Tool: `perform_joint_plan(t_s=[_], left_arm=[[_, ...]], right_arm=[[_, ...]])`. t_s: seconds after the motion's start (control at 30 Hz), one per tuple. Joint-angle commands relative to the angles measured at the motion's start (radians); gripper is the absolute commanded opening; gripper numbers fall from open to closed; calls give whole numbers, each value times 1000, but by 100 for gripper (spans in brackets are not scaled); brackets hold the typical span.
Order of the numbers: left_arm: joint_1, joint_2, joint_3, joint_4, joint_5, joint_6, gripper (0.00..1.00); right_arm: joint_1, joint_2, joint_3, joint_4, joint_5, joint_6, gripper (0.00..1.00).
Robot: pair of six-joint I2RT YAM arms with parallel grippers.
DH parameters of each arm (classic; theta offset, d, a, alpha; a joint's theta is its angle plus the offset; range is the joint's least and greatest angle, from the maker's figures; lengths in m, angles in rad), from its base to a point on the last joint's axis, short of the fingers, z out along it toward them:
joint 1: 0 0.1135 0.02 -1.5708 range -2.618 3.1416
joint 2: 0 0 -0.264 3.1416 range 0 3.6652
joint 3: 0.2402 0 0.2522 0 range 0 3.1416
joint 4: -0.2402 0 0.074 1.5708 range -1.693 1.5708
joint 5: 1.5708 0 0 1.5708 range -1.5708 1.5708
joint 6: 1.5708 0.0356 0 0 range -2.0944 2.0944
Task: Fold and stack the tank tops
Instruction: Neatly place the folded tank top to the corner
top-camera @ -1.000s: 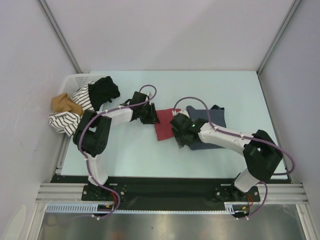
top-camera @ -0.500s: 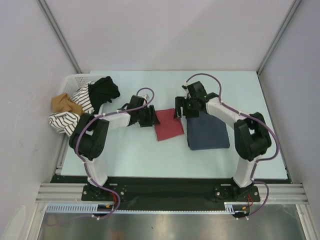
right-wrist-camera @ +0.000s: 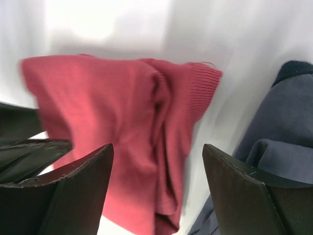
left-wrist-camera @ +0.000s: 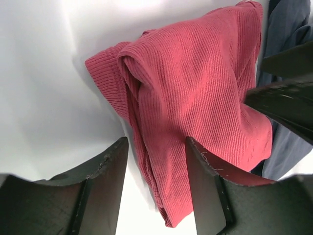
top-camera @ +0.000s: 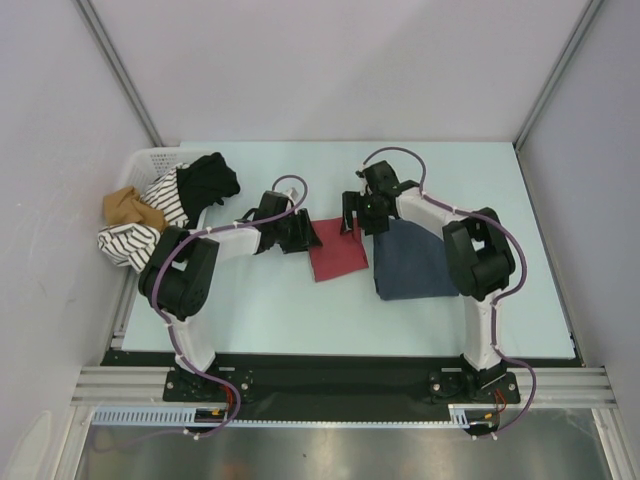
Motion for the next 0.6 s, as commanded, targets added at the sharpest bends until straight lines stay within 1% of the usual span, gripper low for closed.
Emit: perform_joint_plan(t_s=[0.0,0.13,0.17,0.2,0.23,0.33,0.37,0.4,0.47,0.5,0.53,0.57], left_arm=[[-9,-3,-1,48,12,-19,55],[-13,16,15,46,8,-22,51],[-15,31,28,45,7,-22,49],[-16,39,36,43,6,-25,48],[-18,48,44,42,7,-27,47],[-18,86,78,17,-24,-37,44],[-16,103,100,12,-44,-39,44],[-18,112,113,-32,-67,-48,43],[-18,132,131,-67,-97,-53,35],[-18,138,136,-67,-98,-57,32],[-18,161,144,-72,-98,-59,22],[-18,174,166,-77,-83,-59,15]], right_arm=[[0,35,29,-2,35,7,79],[0,74,25,15,3,9,74],[-2,82,25,21,-13,7,71],[-2,92,28,27,-33,7,64],[1,114,38,35,-60,10,62],[4,144,60,56,-93,21,52],[4,167,78,56,-97,24,45],[7,178,92,50,-102,29,28],[13,187,108,44,-85,32,17],[18,184,106,44,-70,32,14],[23,181,105,49,-62,30,10],[27,178,103,50,-54,27,3]])
